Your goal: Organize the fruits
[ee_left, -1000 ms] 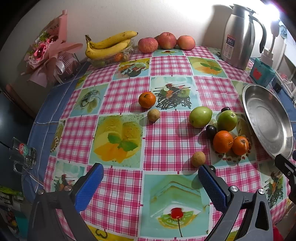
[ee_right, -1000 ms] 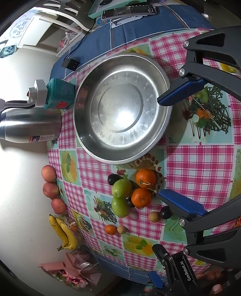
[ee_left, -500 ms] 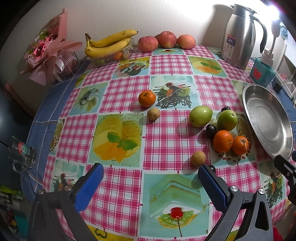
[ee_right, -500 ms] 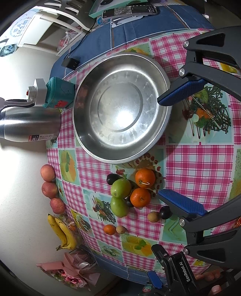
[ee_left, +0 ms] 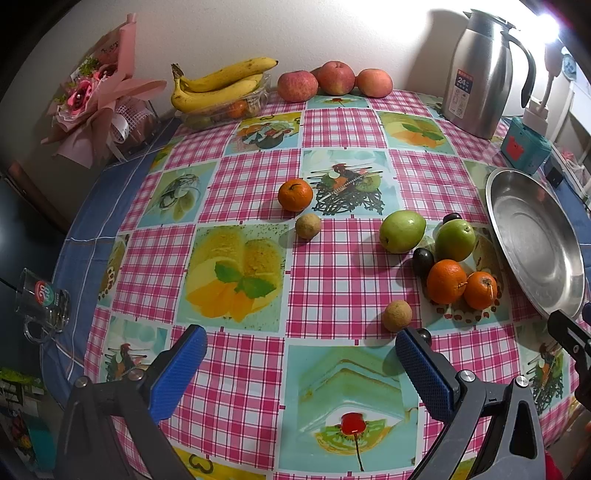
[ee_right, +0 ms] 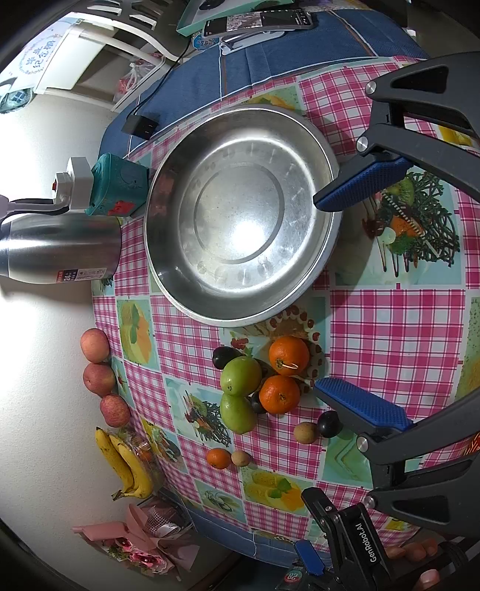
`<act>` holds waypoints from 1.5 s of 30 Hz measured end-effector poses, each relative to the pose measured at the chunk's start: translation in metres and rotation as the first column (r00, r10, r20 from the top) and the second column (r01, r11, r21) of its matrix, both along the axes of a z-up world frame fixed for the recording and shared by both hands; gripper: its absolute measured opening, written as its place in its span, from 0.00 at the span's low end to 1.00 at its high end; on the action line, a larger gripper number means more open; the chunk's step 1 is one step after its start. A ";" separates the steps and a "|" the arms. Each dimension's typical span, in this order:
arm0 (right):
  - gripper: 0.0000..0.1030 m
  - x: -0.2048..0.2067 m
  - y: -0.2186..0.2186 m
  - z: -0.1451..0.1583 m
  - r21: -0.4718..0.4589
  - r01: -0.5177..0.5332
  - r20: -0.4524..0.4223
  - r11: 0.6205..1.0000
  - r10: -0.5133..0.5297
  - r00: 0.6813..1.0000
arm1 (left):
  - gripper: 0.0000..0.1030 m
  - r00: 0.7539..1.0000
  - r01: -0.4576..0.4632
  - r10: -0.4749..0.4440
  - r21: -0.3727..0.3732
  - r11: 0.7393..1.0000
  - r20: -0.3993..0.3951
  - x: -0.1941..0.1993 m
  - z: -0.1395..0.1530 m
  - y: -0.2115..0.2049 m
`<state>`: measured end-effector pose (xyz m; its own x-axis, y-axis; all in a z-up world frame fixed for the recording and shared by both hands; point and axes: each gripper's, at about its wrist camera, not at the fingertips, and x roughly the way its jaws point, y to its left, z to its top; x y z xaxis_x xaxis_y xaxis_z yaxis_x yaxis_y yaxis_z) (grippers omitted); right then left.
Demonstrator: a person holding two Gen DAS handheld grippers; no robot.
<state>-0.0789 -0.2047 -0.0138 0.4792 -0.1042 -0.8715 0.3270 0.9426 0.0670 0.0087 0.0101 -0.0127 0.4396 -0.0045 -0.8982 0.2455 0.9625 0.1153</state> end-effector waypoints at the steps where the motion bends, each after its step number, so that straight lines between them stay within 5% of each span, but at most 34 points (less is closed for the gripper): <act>1: 0.89 0.000 0.000 0.000 0.000 0.000 0.000 1.000 0.000 1.000 | 1.00 1.000 -0.001 0.001 0.000 1.000 0.000 0.000 0.000 0.000; 45: 0.89 0.003 0.003 0.000 0.008 -0.008 -0.005 1.000 0.008 1.000 | 1.00 0.999 -0.043 0.044 -0.007 0.999 0.017 0.011 0.013 0.003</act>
<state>-0.0757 -0.2021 -0.0142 0.4757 -0.0934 -0.8746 0.3196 0.9447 0.0729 0.0195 0.0128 -0.0001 0.4552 0.0091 -0.8903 0.2014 0.9730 0.1129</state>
